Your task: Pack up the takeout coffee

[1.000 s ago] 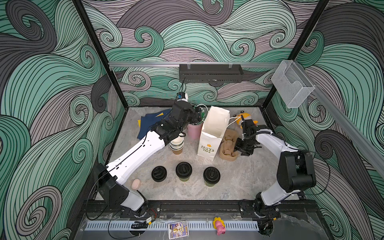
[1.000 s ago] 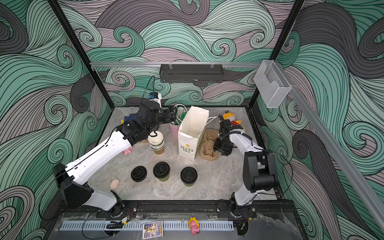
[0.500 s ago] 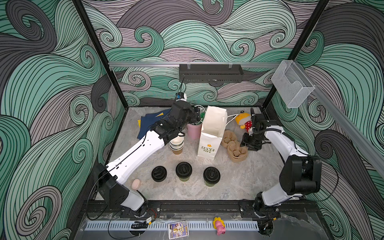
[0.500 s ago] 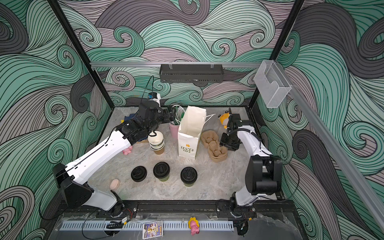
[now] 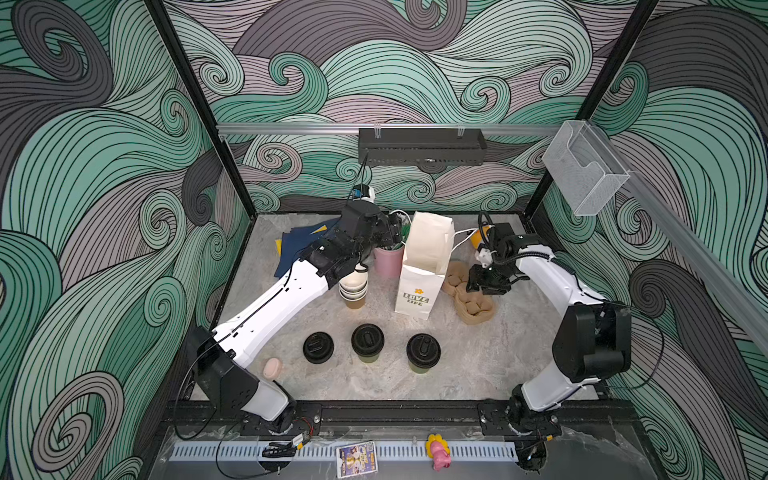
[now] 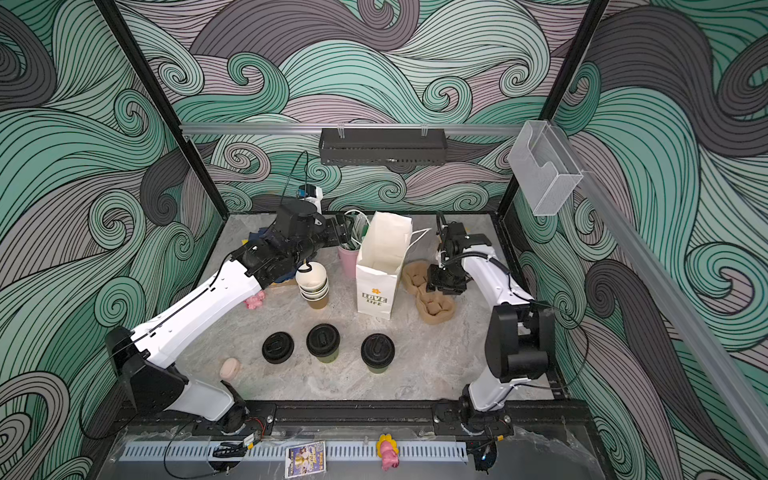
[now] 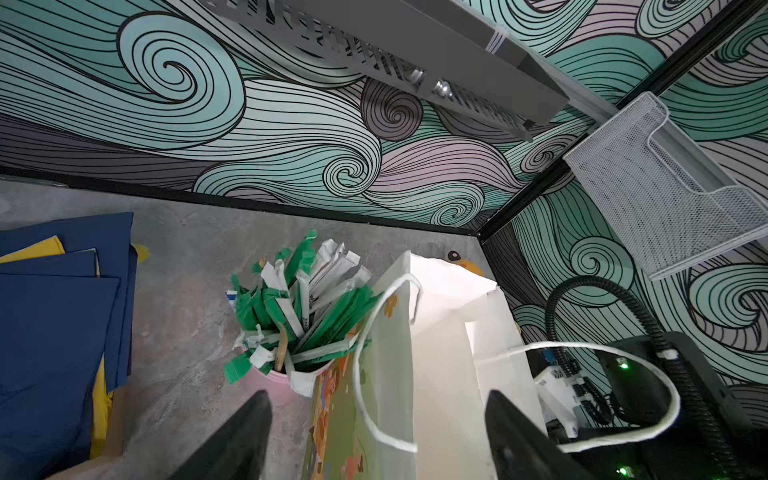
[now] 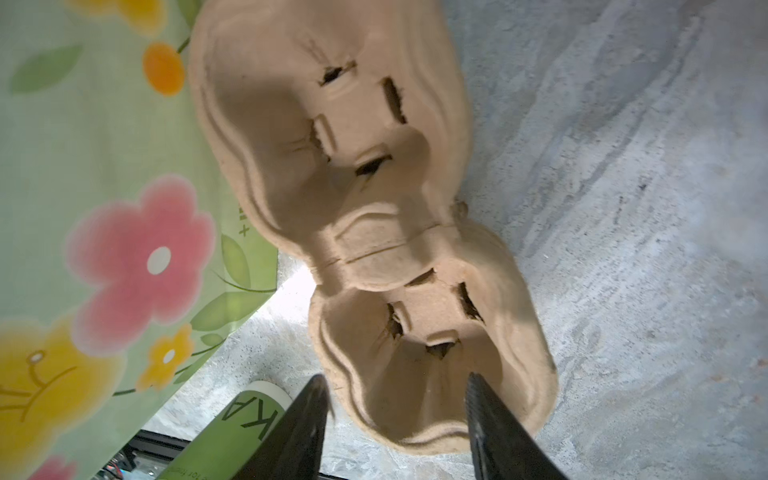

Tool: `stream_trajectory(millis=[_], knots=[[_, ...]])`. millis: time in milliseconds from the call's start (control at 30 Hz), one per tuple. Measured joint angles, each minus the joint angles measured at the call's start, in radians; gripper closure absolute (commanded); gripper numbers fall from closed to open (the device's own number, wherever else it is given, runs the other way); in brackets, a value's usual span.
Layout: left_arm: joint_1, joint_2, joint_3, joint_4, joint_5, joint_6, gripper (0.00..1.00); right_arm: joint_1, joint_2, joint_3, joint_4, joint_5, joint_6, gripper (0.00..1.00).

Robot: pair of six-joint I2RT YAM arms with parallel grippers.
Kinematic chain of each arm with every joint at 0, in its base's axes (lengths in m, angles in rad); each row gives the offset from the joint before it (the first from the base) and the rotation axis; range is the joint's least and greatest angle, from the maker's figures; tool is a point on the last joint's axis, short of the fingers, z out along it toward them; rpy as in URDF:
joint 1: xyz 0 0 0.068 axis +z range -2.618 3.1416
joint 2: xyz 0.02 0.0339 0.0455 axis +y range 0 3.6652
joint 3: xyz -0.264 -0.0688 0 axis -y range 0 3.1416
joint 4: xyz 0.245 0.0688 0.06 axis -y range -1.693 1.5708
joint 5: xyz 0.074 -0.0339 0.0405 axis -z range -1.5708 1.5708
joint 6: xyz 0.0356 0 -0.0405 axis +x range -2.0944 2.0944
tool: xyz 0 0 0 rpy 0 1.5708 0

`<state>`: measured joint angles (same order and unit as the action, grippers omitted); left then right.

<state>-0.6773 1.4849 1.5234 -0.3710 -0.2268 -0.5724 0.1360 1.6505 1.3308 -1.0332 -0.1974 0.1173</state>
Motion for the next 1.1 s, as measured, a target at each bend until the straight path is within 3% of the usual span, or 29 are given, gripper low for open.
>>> stream_trajectory(millis=[600, 933, 1100], knots=[[0.004, -0.004, -0.021, -0.004, 0.023, -0.009, 0.19, 0.057, 0.093, 0.000, 0.140, 0.090, -0.145, 0.44], [0.004, -0.004, -0.021, -0.003, 0.023, -0.016, 0.19, 0.079, 0.121, 0.000, 0.155, 0.124, -0.167, 0.48], [0.004, -0.004, -0.021, -0.003, 0.023, -0.021, 0.19, 0.085, 0.122, 0.000, 0.156, 0.154, -0.167, 0.54]])
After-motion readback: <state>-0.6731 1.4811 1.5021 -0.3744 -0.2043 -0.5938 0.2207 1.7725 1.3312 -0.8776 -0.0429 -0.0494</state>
